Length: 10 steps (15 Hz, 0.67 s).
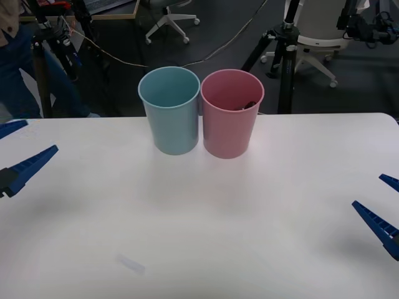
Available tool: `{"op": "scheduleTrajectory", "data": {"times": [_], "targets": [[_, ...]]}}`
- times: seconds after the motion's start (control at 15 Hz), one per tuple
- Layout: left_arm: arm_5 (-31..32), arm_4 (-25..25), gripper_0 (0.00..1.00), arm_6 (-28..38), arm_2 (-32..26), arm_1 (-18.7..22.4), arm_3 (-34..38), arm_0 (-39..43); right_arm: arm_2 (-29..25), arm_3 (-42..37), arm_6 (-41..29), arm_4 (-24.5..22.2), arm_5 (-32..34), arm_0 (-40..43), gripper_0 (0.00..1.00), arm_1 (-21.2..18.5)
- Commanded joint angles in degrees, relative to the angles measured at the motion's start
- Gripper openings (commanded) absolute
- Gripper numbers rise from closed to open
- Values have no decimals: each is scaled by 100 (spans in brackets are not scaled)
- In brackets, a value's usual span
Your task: Grasp the object on the table and drop it into the matching bin: aluminum can to the light blue bin, PET bottle to the pink bin.
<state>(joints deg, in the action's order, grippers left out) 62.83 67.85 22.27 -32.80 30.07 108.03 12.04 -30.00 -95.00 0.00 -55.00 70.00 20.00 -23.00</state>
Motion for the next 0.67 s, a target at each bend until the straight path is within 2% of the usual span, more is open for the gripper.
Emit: {"op": "scheduleTrajectory", "data": {"times": [0.07, 0.2, 0.4, 0.67], "targets": [[-7, -96, 100, -100, -42, -239, 342, 589, 0, 0, 0, 0, 0, 0, 100, 0], [-7, -193, 100, -267, -77, -414, 535, 1002, 0, 0, 0, 0, 0, 0, 100, 0], [-7, -500, 100, -759, -77, -441, 544, 1494, 0, 0, 0, 0, 0, 0, 100, 0], [-25, -694, 100, -812, -104, -441, 544, 1775, 0, 0, 0, 0, 0, 0, 100, 0]]}}
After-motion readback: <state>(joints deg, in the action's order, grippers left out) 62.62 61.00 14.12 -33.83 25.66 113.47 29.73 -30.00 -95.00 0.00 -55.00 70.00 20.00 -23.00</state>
